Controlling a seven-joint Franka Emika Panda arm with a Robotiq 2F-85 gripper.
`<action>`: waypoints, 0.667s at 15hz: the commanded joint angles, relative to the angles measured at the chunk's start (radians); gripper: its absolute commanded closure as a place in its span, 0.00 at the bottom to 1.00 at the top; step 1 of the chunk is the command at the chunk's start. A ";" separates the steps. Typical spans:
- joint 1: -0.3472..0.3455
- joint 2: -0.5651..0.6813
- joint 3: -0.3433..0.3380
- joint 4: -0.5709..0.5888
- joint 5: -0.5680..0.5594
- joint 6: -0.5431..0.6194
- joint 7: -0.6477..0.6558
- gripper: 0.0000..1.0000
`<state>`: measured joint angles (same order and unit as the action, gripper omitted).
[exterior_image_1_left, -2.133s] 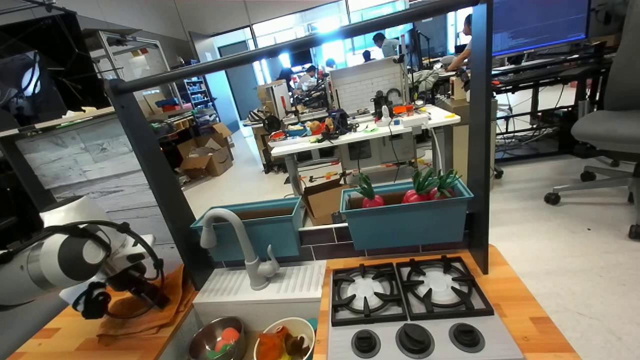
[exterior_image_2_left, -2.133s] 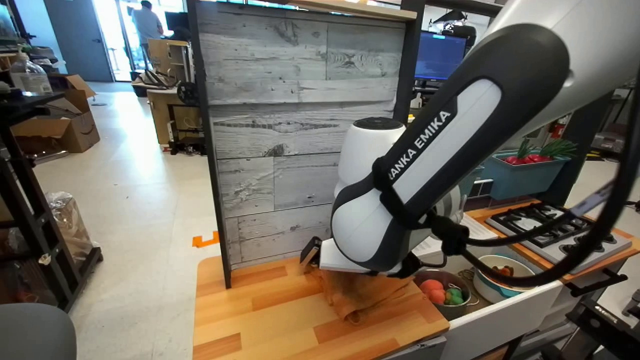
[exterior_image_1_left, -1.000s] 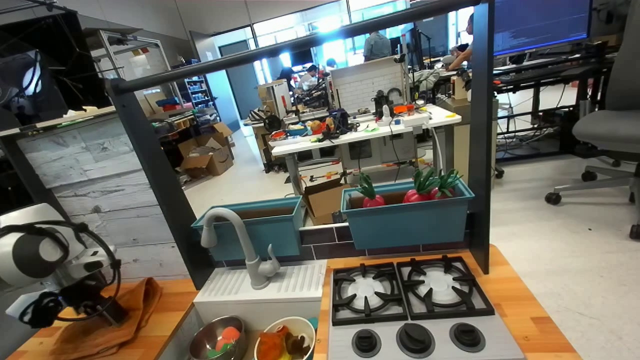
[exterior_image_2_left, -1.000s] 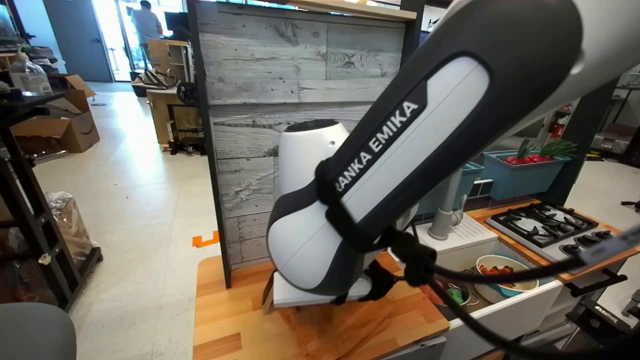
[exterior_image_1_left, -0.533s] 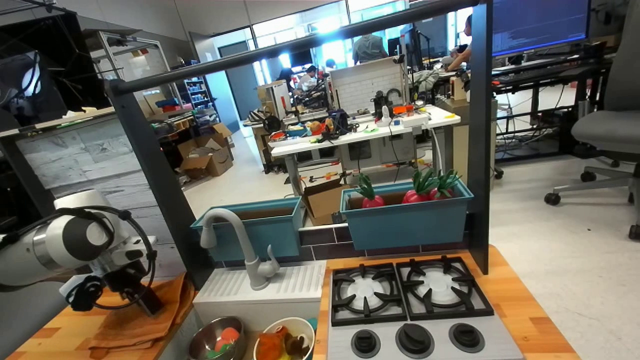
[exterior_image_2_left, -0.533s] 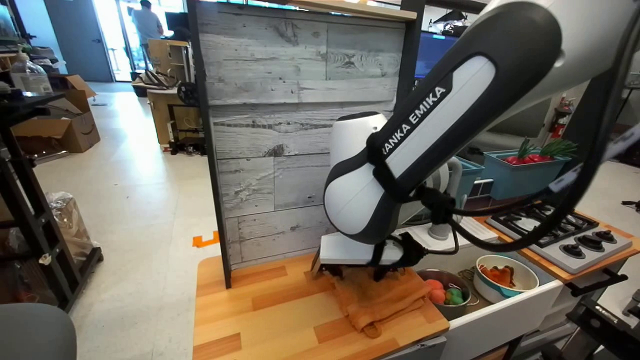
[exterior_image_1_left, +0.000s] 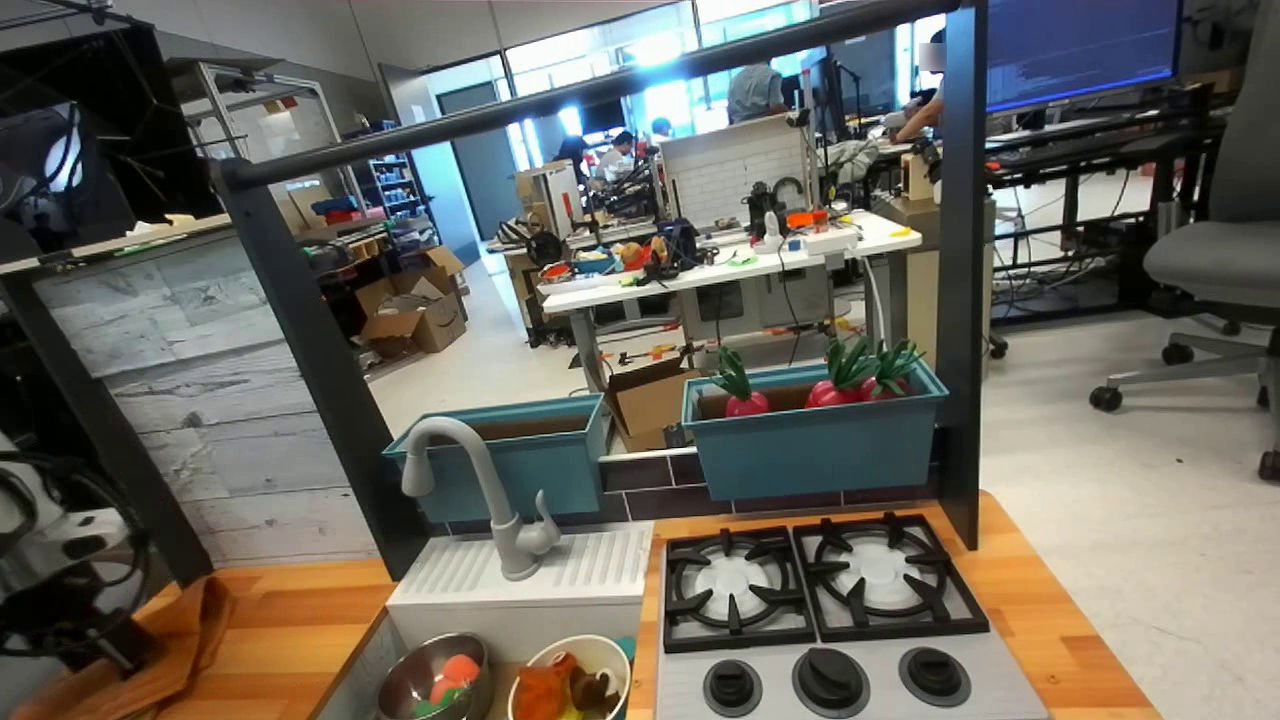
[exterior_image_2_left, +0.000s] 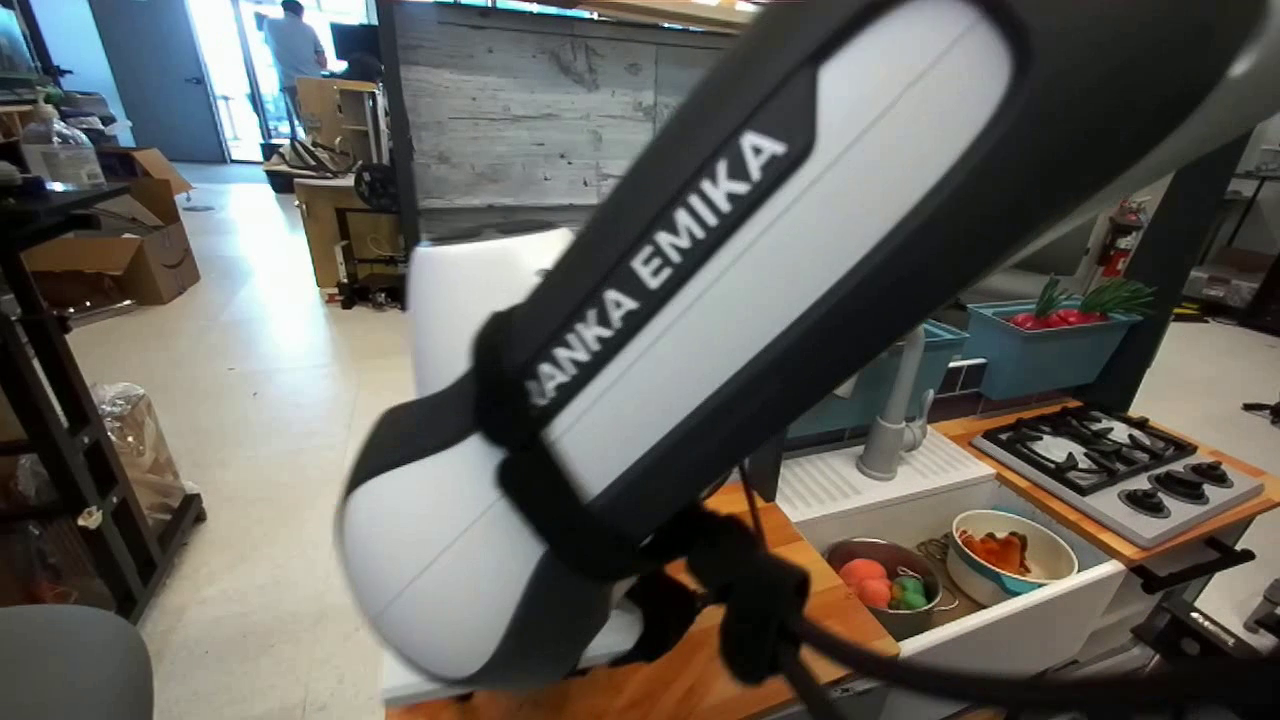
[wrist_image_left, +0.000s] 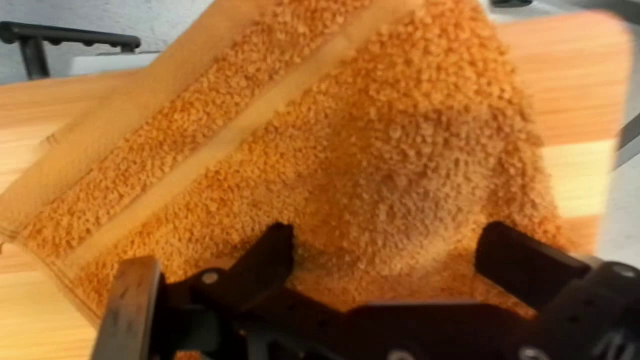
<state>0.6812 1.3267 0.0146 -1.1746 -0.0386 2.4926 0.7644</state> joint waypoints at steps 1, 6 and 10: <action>0.005 0.020 0.056 0.047 0.000 -0.004 -0.087 0.00; -0.090 0.035 0.024 -0.030 0.046 -0.018 -0.057 0.00; -0.191 0.011 -0.017 -0.112 0.095 -0.004 0.000 0.00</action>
<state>0.5525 1.3262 0.0305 -1.2289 0.0280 2.4892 0.7294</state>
